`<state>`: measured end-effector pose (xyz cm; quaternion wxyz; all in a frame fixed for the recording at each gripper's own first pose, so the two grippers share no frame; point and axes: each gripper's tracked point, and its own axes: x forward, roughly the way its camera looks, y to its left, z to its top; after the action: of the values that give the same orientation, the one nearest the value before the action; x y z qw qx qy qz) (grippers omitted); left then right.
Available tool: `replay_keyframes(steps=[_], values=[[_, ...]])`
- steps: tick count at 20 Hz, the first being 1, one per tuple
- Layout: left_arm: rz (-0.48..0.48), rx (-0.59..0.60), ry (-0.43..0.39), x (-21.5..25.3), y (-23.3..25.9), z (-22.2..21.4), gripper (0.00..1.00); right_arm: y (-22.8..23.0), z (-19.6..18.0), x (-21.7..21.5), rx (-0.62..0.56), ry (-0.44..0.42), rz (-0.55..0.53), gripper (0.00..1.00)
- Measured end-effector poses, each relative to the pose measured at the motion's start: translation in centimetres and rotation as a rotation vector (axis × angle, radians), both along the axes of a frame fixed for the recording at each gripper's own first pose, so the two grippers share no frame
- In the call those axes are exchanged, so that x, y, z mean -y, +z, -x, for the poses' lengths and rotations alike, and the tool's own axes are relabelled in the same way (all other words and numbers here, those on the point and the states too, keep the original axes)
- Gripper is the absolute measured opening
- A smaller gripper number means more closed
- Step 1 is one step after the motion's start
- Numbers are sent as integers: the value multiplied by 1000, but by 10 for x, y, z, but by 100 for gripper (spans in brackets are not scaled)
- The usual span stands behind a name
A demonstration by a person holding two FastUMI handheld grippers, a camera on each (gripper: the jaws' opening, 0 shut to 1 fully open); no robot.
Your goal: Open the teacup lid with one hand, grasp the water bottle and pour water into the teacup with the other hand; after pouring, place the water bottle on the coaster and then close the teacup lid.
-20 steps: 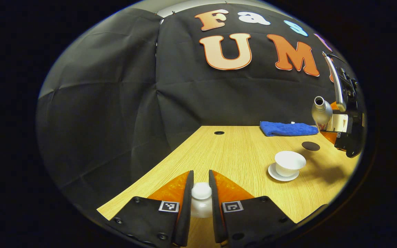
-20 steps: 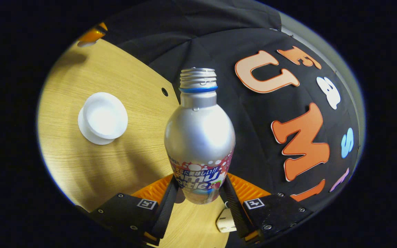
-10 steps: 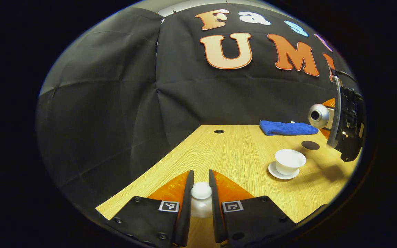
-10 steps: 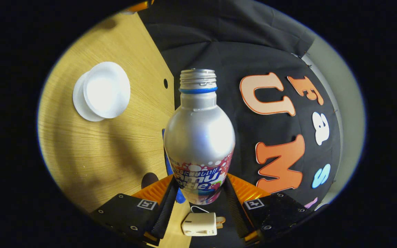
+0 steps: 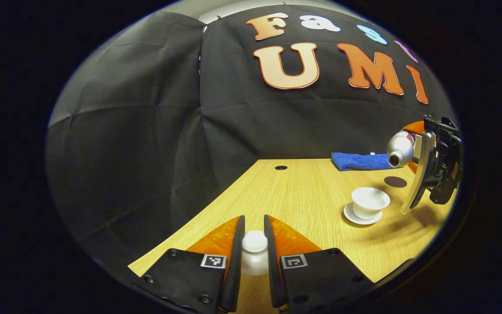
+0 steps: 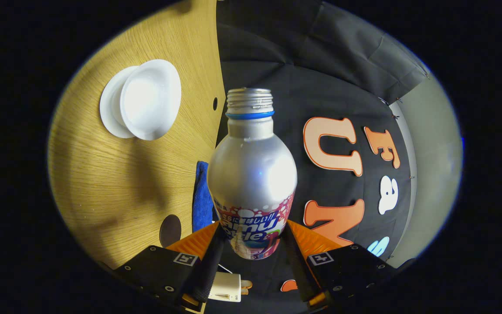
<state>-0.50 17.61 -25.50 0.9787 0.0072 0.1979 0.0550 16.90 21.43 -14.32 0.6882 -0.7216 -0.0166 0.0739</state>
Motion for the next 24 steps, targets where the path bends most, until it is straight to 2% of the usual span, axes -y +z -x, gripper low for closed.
replay_keyframes(steps=[8,12,13,15,24], values=[[12,-5,-12,5,-3,2,32,10,-6,-4,81,34,123,77],[9,-12,-7,3,-5,3,31,16,-9,-3,114,38,149,77],[9,-10,-8,2,-4,3,28,18,-11,-3,124,36,154,77],[9,-8,-9,2,-4,4,32,21,-16,-1,138,36,158,77],[12,-10,-10,1,-6,5,31,44,-26,-10,192,67,183,77]])
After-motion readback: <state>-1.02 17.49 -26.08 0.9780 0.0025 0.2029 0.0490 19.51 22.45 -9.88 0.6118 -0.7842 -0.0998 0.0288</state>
